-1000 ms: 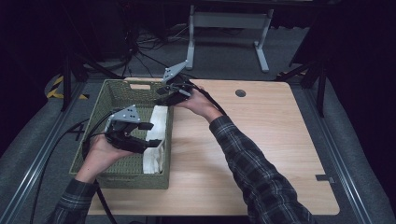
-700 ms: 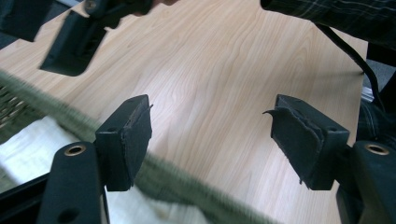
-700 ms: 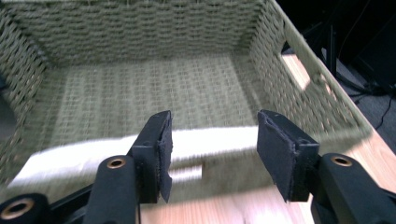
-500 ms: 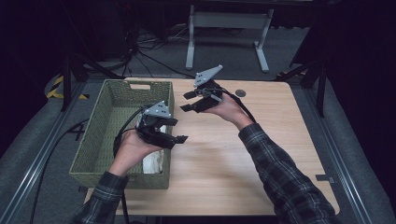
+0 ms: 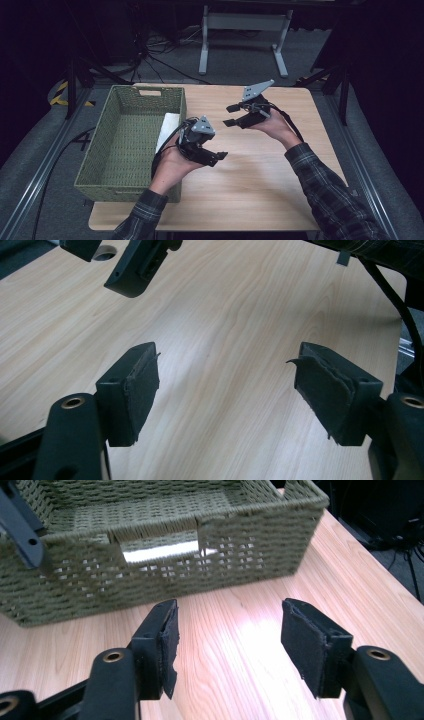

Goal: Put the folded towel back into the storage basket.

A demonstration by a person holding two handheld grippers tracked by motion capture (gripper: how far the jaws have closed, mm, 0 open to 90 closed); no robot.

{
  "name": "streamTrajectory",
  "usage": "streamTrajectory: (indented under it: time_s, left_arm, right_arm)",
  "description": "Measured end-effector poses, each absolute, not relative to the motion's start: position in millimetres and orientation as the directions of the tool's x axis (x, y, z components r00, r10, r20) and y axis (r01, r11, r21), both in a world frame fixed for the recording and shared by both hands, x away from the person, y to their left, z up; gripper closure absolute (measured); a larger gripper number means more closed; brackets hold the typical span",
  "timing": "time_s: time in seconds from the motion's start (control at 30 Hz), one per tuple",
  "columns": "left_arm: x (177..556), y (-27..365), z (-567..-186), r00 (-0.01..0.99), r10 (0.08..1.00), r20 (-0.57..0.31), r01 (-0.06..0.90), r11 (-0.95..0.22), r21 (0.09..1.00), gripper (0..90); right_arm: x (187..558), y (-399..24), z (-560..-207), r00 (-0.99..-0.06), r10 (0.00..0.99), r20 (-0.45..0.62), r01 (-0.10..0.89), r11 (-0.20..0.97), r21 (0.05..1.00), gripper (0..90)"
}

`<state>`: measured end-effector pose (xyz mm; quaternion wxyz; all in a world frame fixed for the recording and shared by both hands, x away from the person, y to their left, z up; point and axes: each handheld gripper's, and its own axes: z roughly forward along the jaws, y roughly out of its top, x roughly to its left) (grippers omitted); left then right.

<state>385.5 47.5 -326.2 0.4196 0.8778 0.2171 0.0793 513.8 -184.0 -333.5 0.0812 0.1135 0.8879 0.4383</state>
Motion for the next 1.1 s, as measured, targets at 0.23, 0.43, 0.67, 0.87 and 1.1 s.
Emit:
streamTrajectory:
  time_s: [0.23,0.43,0.67,0.87,1.1]
  left_arm:
    - [377.2,20.4,-339.9,0.898,0.441,-0.012,0.289,-0.568,0.77,26.1]
    - [371.1,3.4,-359.0,0.893,0.449,-0.013,0.297,-0.569,0.767,25.8]
    - [368.2,-5.7,-380.6,0.888,0.459,-0.02,0.307,-0.56,0.769,25.7]
    - [366.7,-11.5,-399.4,0.888,0.46,-0.014,0.304,-0.564,0.768,25.3]
    - [367.5,-15.3,-415.9,0.879,0.476,-0.01,0.311,-0.559,0.768,24.2]
  right_arm:
    - [503.8,-207.8,-342.3,-0.953,0.299,-0.041,0.149,0.583,0.799,39.4]
    - [495.3,-227.3,-353.4,-0.94,0.339,-0.027,0.183,0.569,0.802,37.3]
    - [485.7,-245.1,-366.8,-0.928,0.373,-0.029,0.205,0.572,0.794,35.8]
    - [476.6,-262.2,-387.6,-0.912,0.411,-0.016,0.242,0.568,0.787,34.0]
    - [466.8,-276.5,-409.1,-0.894,0.449,-0.004,0.277,0.559,0.782,31.9]
